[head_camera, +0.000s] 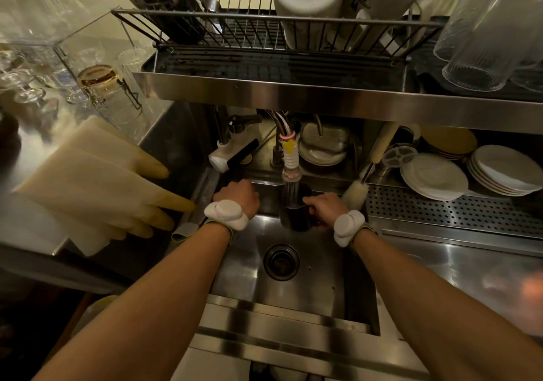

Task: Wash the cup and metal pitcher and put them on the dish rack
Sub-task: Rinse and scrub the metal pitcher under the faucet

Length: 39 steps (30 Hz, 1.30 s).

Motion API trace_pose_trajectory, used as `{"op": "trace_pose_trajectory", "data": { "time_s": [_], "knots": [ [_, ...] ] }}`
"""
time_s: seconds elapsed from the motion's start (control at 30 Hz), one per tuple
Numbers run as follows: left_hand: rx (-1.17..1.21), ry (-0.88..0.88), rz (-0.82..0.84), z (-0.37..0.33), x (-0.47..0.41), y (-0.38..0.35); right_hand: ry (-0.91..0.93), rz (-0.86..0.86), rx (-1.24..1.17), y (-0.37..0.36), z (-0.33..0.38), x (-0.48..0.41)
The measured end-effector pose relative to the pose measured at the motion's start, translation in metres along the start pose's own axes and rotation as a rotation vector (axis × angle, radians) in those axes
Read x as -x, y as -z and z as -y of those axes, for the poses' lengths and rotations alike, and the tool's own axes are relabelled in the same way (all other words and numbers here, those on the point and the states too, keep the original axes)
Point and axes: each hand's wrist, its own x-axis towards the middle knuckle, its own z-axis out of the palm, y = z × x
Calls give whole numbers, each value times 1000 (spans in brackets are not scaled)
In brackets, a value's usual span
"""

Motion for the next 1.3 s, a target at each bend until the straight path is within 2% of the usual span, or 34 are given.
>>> {"op": "trace_pose_trajectory", "data": {
  "time_s": [0.2, 0.37, 0.47, 0.57, 0.73, 0.93, 1.1, 1.3],
  "knots": [
    [10, 6, 29, 2, -2, 0, -18, 55, 5, -3, 1, 3],
    [2, -1, 45, 1, 1, 0, 5, 12, 44, -8, 2, -4],
    [13, 13, 57, 4, -1, 1, 5, 55, 132, -2, 4, -4],
    [9, 13, 68, 5, 1, -2, 10, 29, 190, 0, 6, -8],
    [29, 7, 96, 6, -3, -4, -28, 46, 75, -2, 2, -5],
    [15, -14, 72, -1, -3, -6, -17, 48, 130, -5, 6, -7],
    [15, 7, 111, 1, -4, -10, -16, 21, 236, 4, 8, -9],
    [44, 18, 155, 0, -5, -10, -18, 52, 238, 5, 11, -9]
  ]
}}
